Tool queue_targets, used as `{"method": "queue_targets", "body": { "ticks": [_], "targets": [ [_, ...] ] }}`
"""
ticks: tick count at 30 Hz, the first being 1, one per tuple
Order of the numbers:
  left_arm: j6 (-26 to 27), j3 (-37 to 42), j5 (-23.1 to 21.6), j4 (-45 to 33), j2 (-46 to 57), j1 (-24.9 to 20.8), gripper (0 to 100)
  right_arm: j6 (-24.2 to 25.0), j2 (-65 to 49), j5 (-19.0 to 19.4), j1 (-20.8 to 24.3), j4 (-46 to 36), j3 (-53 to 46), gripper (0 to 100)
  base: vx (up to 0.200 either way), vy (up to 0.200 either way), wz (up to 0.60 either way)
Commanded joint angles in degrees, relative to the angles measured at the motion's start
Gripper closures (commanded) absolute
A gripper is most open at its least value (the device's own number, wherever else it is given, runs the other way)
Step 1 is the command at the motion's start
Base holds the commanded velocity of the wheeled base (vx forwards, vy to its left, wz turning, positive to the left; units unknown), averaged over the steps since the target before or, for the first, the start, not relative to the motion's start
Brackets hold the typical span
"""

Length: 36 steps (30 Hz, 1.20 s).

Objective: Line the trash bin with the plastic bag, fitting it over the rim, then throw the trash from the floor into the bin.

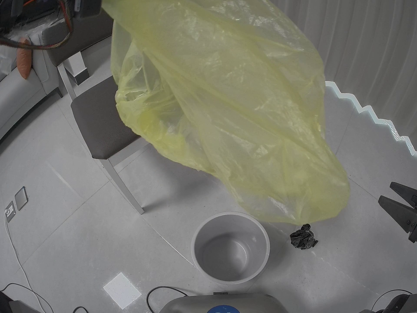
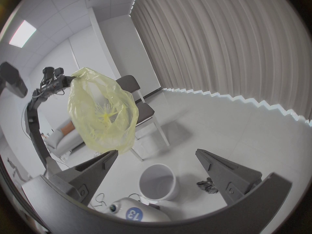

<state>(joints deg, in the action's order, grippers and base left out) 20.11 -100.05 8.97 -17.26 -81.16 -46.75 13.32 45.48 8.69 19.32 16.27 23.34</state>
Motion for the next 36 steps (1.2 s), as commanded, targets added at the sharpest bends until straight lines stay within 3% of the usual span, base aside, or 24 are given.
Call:
{"method": "queue_targets", "body": {
  "ticks": [1,5,11,20,29,36],
  "targets": [
    [0.2,-0.7,0.2,0.1,-0.5,-3.1,100,4.7,3.6,-0.1,2.2,0.1,2.4,0,0.000,0.000,0.00],
    [0.8,-1.3,0.2,0.4,-1.1,-3.4,100,8.9,4.4,0.2,2.2,0.2,3.8,0,0.000,0.000,0.00],
    [0.8,-2.8,0.2,0.4,-1.7,-3.7,100,9.6,4.8,0.1,3.4,0.2,4.3,0,0.000,0.000,0.00],
    [0.9,-6.2,0.1,0.1,-3.6,-3.9,100,19.4,7.7,-0.3,11.5,0.9,6.3,0,0.000,0.000,0.00],
    [0.9,-10.4,0.2,-0.1,-5.2,-6.9,100,23.7,17.9,-8.9,20.1,6.9,4.8,0,0.000,0.000,0.00],
    [0.7,-11.0,2.1,0.1,-5.3,-9.4,100,26.8,23.2,-12.1,24.9,13.1,2.8,0,0.000,0.000,0.00]
  ]
}}
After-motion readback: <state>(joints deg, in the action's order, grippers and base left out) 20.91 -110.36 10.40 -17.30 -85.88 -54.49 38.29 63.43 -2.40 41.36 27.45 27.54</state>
